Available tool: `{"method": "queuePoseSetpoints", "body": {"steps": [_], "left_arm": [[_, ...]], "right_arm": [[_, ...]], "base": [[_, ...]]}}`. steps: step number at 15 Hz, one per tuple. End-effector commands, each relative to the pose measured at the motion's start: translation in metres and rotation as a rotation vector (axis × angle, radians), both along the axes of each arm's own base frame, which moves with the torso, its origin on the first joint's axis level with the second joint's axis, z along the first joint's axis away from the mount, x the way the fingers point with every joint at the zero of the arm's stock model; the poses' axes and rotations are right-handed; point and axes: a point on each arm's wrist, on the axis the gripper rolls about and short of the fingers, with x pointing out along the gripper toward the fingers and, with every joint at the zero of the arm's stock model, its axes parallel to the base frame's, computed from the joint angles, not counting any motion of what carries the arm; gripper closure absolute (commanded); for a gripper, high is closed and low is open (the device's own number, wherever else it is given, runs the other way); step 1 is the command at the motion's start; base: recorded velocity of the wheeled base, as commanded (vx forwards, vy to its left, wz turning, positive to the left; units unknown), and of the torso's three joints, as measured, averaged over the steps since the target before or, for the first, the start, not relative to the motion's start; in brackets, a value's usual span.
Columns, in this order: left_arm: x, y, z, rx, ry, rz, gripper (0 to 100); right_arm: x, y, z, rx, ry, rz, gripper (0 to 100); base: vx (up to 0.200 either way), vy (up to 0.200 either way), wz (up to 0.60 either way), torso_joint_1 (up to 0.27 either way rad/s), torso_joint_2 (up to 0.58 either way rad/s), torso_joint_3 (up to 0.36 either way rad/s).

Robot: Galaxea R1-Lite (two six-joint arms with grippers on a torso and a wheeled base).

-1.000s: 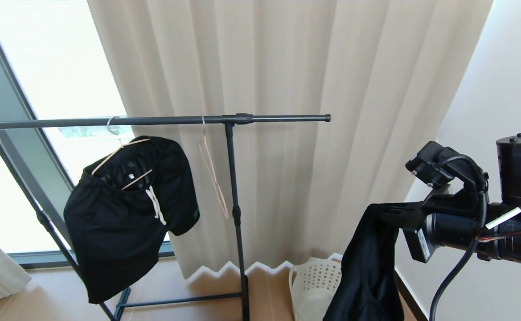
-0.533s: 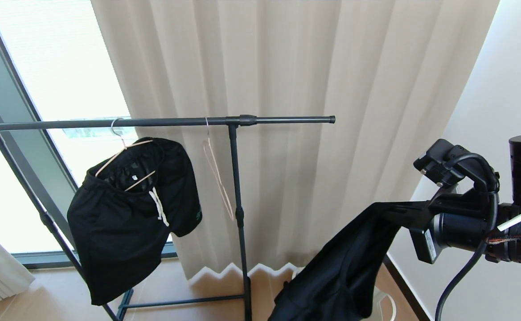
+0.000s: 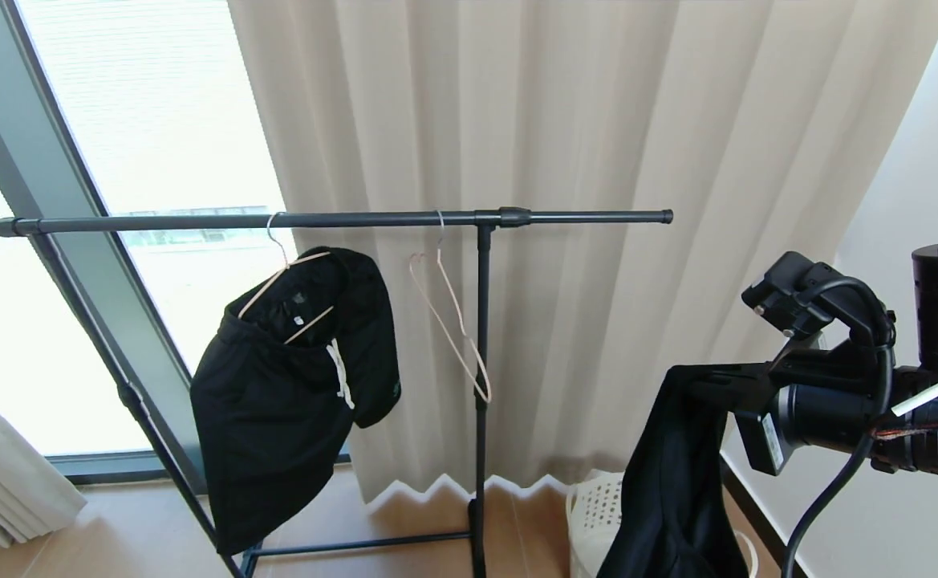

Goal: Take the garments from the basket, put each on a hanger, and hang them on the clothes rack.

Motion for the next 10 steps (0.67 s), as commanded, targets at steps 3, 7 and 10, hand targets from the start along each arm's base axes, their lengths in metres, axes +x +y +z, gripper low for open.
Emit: {"method": "queuePoseSetpoints", "body": {"steps": [3,7,10], "left_arm": [[0.0000,0.0000,0.0003,0.001,0.000,0.000,0],[0.0000,0.0000,0.0003,0.001,0.000,0.000,0],[-0.0001,0.0000,0.0003,0.002,-0.002,0.000,0]], "right_arm": [[-0.0002,0.0001,-0.0004,-0.001,0.001,0.002,100],[-0.0005,0.0000,-0.0001,0.000,-0.001,0.002,100],[-0.0035,-0.0017,0.0036,0.007,-0.016,0.002,100]], "base": [[-0.133,0.133,0.00,0.004,0.00,0.006],[-0.050,0.150,0.00,0.002,0.00,-0.002],[0.000,0.067,0.00,-0.014,-0.01,0.004]]}}
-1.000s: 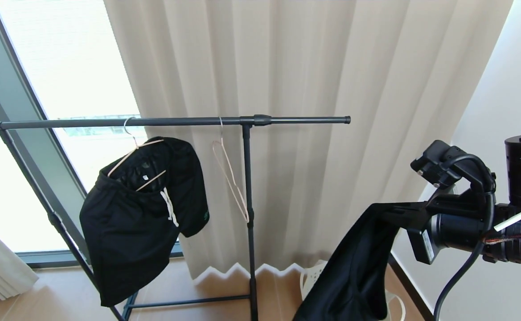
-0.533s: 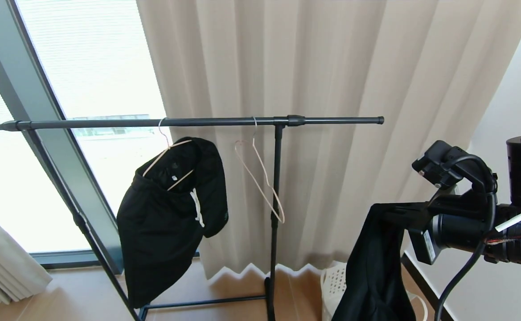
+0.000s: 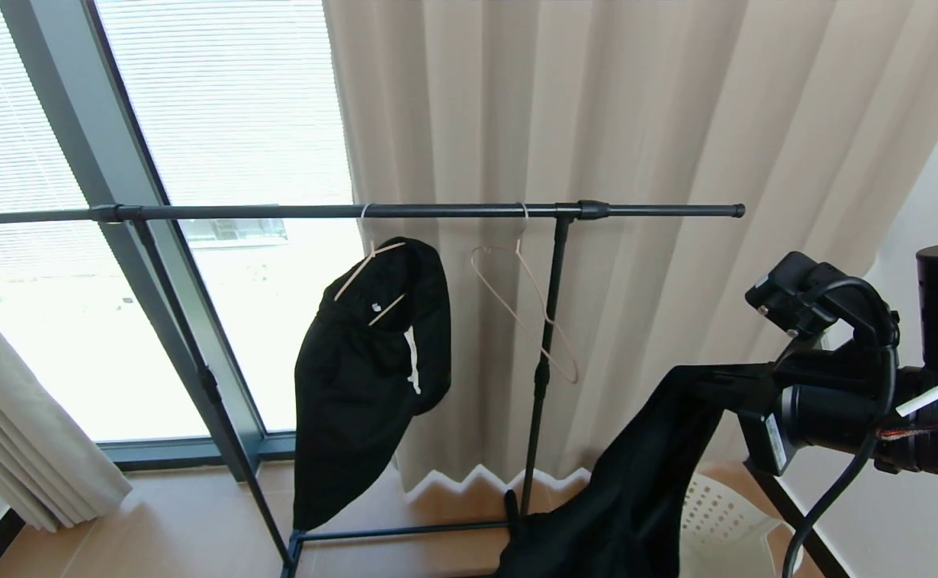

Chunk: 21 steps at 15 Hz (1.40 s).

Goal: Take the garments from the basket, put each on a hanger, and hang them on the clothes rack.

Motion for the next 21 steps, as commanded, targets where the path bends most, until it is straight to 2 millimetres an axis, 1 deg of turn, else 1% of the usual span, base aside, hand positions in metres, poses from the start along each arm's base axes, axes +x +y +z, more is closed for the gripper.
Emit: {"method": "queuePoseSetpoints", "body": {"steps": [1,6,8,10,11,13,14,15,16,17,18,20,21], "left_arm": [[0.000,0.000,0.000,0.001,0.001,0.002,0],[0.000,0.000,0.000,0.002,-0.001,0.002,0],[0.001,0.000,0.000,0.004,0.012,-0.008,0],[0.006,0.000,0.002,0.031,0.086,-0.011,0],[0.014,0.000,0.009,0.045,0.165,-0.044,0],[0.035,-0.003,0.040,0.016,0.281,-0.134,0],[0.050,-0.003,0.052,-0.011,0.351,-0.147,0],[0.069,-0.005,0.061,-0.026,0.432,-0.165,0],[0.079,-0.007,0.065,-0.035,0.473,-0.191,0],[0.094,-0.015,0.069,-0.067,0.541,-0.271,0],[0.104,-0.025,0.073,-0.096,0.588,-0.337,0],[0.120,-0.041,0.078,-0.145,0.658,-0.388,0],[0.138,-0.064,0.080,-0.160,0.716,-0.417,0]], "right_arm": [[-0.002,-0.001,0.002,0.006,-0.010,0.003,100],[-0.004,-0.002,0.001,0.005,-0.009,0.005,100],[-0.008,-0.004,0.004,-0.015,-0.035,0.017,100],[-0.011,-0.001,0.006,-0.034,-0.057,-0.012,100],[-0.019,0.010,0.011,-0.029,-0.079,0.027,100],[-0.029,0.021,0.016,-0.007,-0.095,0.105,100],[-0.030,0.026,0.019,0.005,-0.100,0.136,100],[-0.026,0.031,0.023,0.024,-0.101,0.170,100],[-0.023,0.034,0.023,0.028,-0.094,0.186,100],[-0.016,0.040,0.020,0.022,-0.078,0.191,100],[-0.008,0.047,0.016,0.013,-0.068,0.187,100],[0.003,0.055,0.012,0.033,-0.064,0.164,100],[0.011,0.075,0.010,0.082,-0.037,0.108,100]], "base": [[0.000,0.000,0.00,0.000,0.00,0.000],[0.000,0.000,0.00,0.000,0.00,0.000],[0.000,0.000,0.00,0.000,0.00,0.000],[0.000,0.000,0.00,0.000,0.00,0.000],[0.000,0.000,0.00,0.000,0.00,0.000],[0.000,0.000,0.00,0.000,0.00,0.000],[0.000,0.000,0.00,0.000,0.00,0.000],[0.000,0.000,0.00,0.000,0.00,0.000],[0.000,0.000,0.00,0.000,0.00,0.000],[0.000,0.000,0.00,0.000,0.00,0.000],[0.000,0.000,0.00,0.000,0.00,0.000],[0.000,0.000,0.00,0.000,0.00,0.000],[0.000,0.000,0.00,0.000,0.00,0.000]]}}
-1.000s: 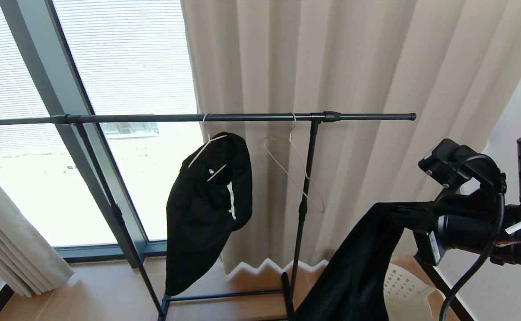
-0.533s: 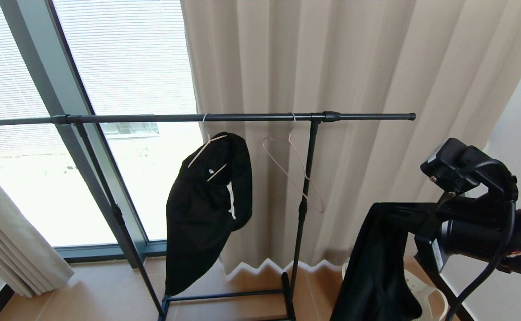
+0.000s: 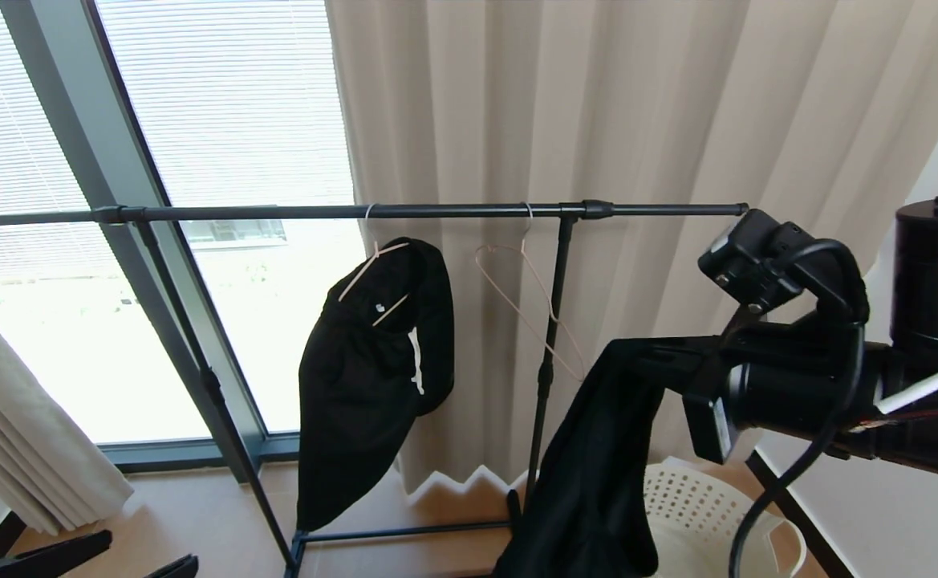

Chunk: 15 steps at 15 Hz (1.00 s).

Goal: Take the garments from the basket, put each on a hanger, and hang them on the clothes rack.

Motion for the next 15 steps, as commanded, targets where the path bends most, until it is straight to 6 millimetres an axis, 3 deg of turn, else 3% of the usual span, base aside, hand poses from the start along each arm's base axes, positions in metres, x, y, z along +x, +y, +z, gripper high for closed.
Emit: {"method": "queuePoseSetpoints", "body": {"steps": [1,4,8,9,12,15], "left_arm": [[0.050,-0.053,0.000,0.014,0.166,-0.113,0],[0.074,-0.092,-0.016,0.082,0.147,-0.143,0],[0.096,-0.129,-0.019,0.035,0.075,-0.201,0],[0.099,-0.133,-0.019,0.028,0.069,-0.205,0],[0.124,-0.184,-0.021,-0.010,0.036,-0.188,0],[0.136,-0.206,-0.027,0.016,0.018,-0.148,0]], "right_arm": [[0.015,0.038,-0.013,0.016,0.059,-0.067,100],[0.023,0.064,-0.022,0.019,0.071,-0.184,100],[0.028,0.084,-0.030,0.025,0.077,-0.243,100],[0.028,0.086,-0.032,0.019,0.079,-0.247,100],[0.023,0.094,-0.036,0.024,0.085,-0.261,100],[0.022,0.094,-0.037,0.021,0.085,-0.261,100]], "base": [[0.000,0.000,0.00,0.000,0.00,0.000],[0.000,0.000,0.00,0.000,0.00,0.000],[0.000,0.000,0.00,0.000,0.00,0.000],[0.000,0.000,0.00,0.000,0.00,0.000],[0.000,0.000,0.00,0.000,0.00,0.000],[0.000,0.000,0.00,0.000,0.00,0.000]]}}
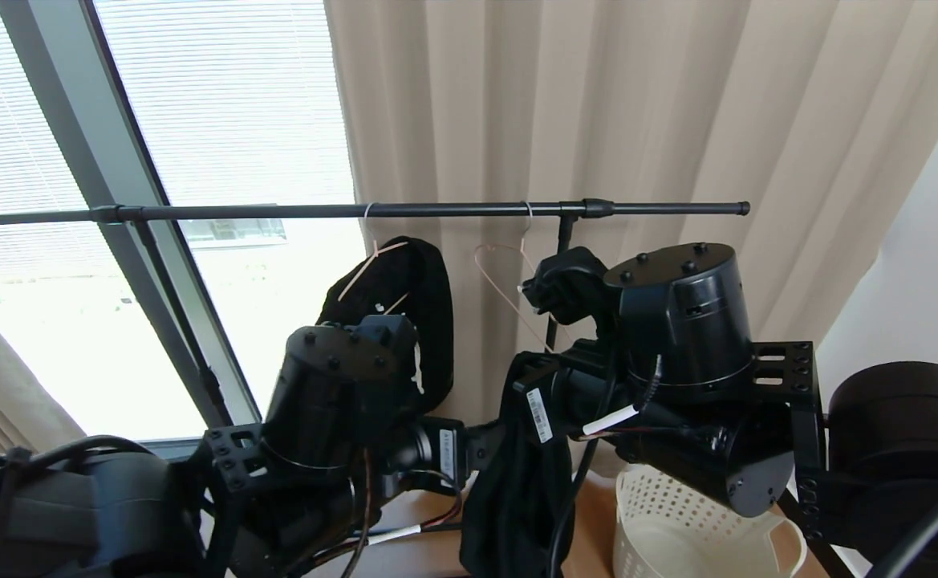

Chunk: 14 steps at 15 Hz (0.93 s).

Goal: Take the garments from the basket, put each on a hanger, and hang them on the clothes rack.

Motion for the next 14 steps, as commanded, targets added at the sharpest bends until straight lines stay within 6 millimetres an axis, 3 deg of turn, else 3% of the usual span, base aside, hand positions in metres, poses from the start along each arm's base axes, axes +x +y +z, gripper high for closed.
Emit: {"method": "queuePoseSetpoints", "body": {"steps": [1,9,14], "left_arm": [[0.007,-0.019,-0.020,0.044,0.037,-0.017,0],[0.032,-0.023,-0.039,0.099,0.033,0.120,0],[0.035,-0.024,-0.052,0.141,0.048,0.141,0]], "right_arm": [[0.000,0.001,-0.002,-0.003,0.003,0.002,100],[-0.002,-0.002,0.004,0.007,-0.007,-0.001,100],[-0.005,-0.006,0.009,0.014,-0.025,-0.019,100]], "base": [[0.000,0.000,0.00,0.000,0.00,0.000],[0.000,0.000,0.00,0.000,0.00,0.000],[0.000,0.000,0.00,0.000,0.00,0.000]]}}
